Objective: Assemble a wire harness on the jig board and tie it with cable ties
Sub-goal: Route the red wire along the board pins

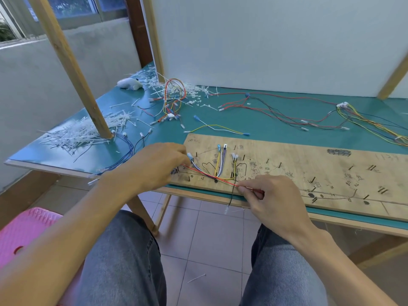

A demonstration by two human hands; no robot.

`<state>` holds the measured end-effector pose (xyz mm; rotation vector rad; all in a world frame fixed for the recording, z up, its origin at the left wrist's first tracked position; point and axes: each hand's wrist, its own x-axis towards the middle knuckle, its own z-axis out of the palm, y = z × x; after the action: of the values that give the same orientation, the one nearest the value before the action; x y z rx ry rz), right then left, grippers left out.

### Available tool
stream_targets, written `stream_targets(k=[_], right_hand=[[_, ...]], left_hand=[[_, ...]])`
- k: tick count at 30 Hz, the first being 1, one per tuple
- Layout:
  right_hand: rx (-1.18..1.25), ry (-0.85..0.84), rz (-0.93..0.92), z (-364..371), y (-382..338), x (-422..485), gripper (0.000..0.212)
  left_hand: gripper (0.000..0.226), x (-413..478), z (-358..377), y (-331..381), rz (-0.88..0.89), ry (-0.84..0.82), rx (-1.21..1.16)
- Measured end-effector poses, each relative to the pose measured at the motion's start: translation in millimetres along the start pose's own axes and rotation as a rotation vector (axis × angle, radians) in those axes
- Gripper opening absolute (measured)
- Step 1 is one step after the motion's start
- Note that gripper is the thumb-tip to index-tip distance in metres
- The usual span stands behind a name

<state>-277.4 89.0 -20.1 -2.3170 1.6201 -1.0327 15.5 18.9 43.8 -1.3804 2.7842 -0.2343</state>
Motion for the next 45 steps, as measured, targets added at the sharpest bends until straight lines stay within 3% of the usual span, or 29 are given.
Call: stream_targets(k=[4, 11, 18, 36, 45], right_hand=[[0.035, -0.045, 0.206, -2, 1, 5, 0.008], [0.04, -0.098, 0.349, -13, 3, 12, 0.005], [0.075, -0.037, 0.398, -36, 18, 4, 0.005], [-0.129, -0.16, 0.567, -95, 54, 8, 0.025], [-0.064, -0.029, 0.602, -94, 63, -8, 0.026]], left_hand=[[0.049, -8, 2, 32, 0.077, 0.186, 0.09], [0.064, -9, 31, 77, -0.066, 0.175, -0.146], [0.063, -15, 37, 87, -0.055, 0.293, -0.13], [0.054, 1, 33, 86, -0.113, 0.201, -0.105], [0.054, -3, 34, 84, -0.102, 0.191, -0.148]])
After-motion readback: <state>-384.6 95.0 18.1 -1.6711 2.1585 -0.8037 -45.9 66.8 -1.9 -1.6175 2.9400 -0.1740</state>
